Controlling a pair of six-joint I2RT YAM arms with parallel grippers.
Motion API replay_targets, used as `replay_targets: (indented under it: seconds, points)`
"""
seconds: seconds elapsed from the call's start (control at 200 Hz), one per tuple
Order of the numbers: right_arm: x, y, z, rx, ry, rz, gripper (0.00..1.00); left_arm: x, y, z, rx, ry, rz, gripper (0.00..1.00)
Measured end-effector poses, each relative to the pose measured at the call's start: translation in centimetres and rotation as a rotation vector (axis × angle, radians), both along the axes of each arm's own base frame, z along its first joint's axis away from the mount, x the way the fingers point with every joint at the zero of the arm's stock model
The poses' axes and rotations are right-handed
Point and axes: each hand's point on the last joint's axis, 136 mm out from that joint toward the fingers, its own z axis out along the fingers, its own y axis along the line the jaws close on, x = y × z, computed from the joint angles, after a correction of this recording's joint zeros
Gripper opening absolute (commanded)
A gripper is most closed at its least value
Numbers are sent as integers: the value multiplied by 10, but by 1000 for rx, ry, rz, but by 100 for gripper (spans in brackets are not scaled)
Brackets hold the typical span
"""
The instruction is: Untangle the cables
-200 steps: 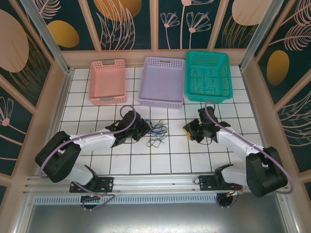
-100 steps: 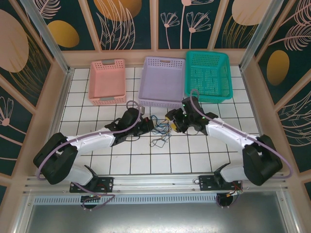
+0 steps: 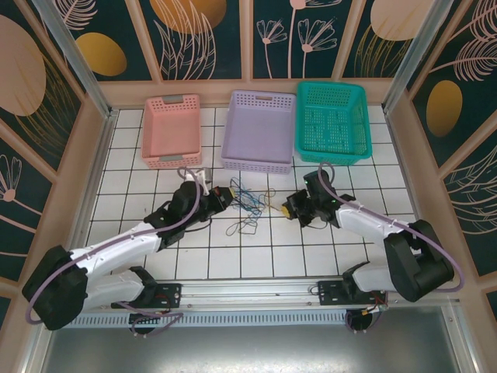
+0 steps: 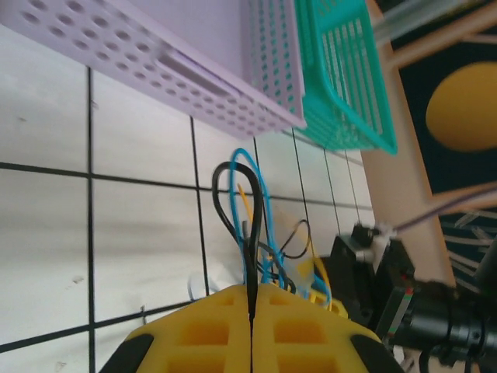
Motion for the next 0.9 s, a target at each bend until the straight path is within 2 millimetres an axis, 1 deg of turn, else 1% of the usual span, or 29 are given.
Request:
replay_targets:
  seconds: [0.05, 0.125, 0.245, 0.32, 0.365, 0.475, 0.54, 0.621, 0.811, 0.871, 0.901]
  points:
    - [-1, -3, -2, -19, 0, 10, 0, 3, 3, -1, 4, -1, 18, 0]
    - [0, -7, -1, -66, -8, 35, 0, 6, 5, -9, 38, 22, 28, 0]
    - [18, -17, 13, -136, -69, 47, 0, 13, 12, -29, 179, 87, 62, 0]
    - [30, -30, 20, -175, -104, 35, 0, 19, 21, -33, 268, 104, 103, 0]
    - [34, -41, 22, -206, -116, 21, 0, 22, 29, -33, 316, 110, 133, 0]
    - [37, -67, 24, -262, -123, -11, 0, 24, 48, -34, 411, 123, 205, 0]
    - [37, -77, 26, -283, -130, -20, 0, 23, 57, -38, 454, 133, 231, 0]
    - [36, -80, 26, -297, -135, -10, 0, 20, 64, -46, 495, 155, 241, 0]
    - [33, -78, 21, -319, -131, 27, 0, 16, 71, -62, 551, 197, 250, 0]
    - [30, -80, 19, -328, -122, 33, 21, 15, 73, -65, 566, 207, 249, 0]
    - [30, -80, 19, -332, -122, 39, 29, 14, 72, -66, 568, 208, 244, 0]
